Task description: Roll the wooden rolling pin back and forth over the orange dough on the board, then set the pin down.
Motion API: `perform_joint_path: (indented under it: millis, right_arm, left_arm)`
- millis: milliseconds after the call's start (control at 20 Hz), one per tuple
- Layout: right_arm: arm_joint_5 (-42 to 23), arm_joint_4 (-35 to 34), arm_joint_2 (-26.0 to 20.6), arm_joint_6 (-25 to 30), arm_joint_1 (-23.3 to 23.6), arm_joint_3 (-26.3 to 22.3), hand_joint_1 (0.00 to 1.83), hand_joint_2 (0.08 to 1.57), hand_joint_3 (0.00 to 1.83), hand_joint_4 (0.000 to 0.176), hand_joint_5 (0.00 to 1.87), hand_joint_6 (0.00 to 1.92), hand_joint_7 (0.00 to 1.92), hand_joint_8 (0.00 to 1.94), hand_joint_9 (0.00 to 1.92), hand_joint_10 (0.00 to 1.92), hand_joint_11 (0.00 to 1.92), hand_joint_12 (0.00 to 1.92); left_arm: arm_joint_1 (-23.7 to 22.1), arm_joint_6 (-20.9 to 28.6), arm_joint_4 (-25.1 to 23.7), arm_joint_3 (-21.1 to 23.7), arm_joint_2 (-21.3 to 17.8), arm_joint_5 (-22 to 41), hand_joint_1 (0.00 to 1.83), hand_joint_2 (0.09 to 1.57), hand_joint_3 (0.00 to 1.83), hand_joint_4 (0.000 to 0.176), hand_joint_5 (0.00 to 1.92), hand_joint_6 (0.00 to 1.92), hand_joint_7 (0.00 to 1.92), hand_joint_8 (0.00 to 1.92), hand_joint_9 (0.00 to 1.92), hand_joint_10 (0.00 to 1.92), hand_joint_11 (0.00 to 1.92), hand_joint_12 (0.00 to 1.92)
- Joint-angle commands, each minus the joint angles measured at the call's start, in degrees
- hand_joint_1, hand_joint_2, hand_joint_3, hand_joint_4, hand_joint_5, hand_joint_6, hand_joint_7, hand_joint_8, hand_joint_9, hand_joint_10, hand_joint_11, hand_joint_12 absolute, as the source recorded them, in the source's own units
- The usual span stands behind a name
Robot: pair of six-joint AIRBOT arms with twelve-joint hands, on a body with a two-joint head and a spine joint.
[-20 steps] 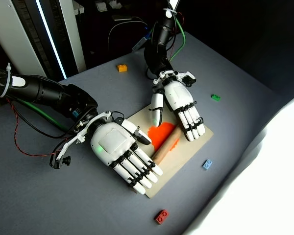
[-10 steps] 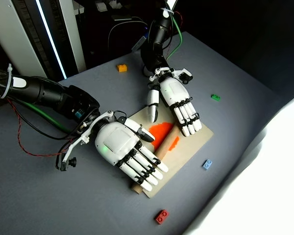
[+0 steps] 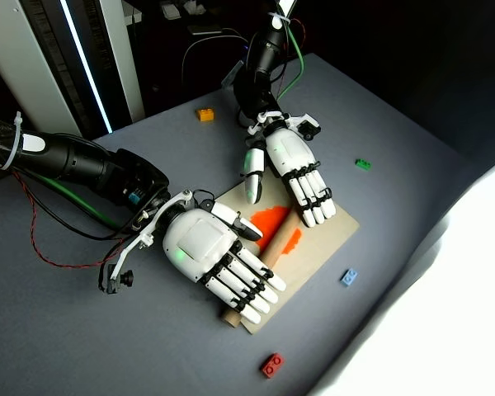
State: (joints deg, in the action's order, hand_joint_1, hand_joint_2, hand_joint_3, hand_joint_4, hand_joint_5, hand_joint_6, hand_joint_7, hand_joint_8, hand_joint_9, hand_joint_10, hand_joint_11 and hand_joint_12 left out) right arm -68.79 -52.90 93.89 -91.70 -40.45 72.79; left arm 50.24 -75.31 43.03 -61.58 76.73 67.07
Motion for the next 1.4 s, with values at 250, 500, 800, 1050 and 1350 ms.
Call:
perform_joint_path:
  millis: [250, 500, 800, 1050, 1350]
  right_arm:
    - [-5.70, 2.78, -0.06, -0.99, -0.39, -1.04, 0.00, 1.33, 0.00, 0.000, 0.12, 0.01, 0.10, 0.00, 0.06, 0.01, 0.00, 0.11]
    - [-7.25, 2.77, -0.06, -1.75, -0.51, -1.54, 0.00, 1.33, 0.00, 0.000, 0.12, 0.01, 0.10, 0.00, 0.06, 0.01, 0.00, 0.11]
    - [-8.94, 1.00, -0.12, -3.01, -0.70, -2.78, 0.00, 1.33, 0.00, 0.000, 0.13, 0.01, 0.10, 0.00, 0.06, 0.01, 0.00, 0.11]
    - [-10.46, 1.00, -0.21, -3.77, -0.80, -3.27, 0.00, 1.34, 0.00, 0.000, 0.10, 0.00, 0.10, 0.00, 0.06, 0.00, 0.00, 0.07]
    - [-11.63, 1.00, -0.51, -4.84, -1.41, -4.07, 0.00, 1.34, 0.00, 0.000, 0.11, 0.01, 0.12, 0.01, 0.09, 0.01, 0.00, 0.25]
  left_arm:
    - [0.13, 0.75, -2.44, 0.96, -1.36, 4.25, 0.00, 1.24, 0.00, 0.000, 0.00, 0.00, 0.00, 0.00, 0.00, 0.00, 0.00, 0.00]
    - [0.22, 1.41, -2.99, 1.48, -1.61, 4.25, 0.00, 1.24, 0.00, 0.000, 0.00, 0.00, 0.00, 0.00, 0.00, 0.00, 0.00, 0.00]
    - [0.69, 1.73, -3.47, 2.42, -1.90, 4.40, 0.00, 1.24, 0.00, 0.000, 0.00, 0.00, 0.00, 0.00, 0.00, 0.00, 0.00, 0.00]
    - [1.48, 0.92, -4.25, 2.90, -1.86, 5.81, 0.00, 1.24, 0.00, 0.000, 0.00, 0.00, 0.00, 0.00, 0.00, 0.00, 0.00, 0.00]
    - [2.59, 0.75, -6.36, 3.75, -1.91, 6.42, 0.00, 1.26, 0.01, 0.000, 0.00, 0.00, 0.00, 0.00, 0.00, 0.00, 0.00, 0.00]
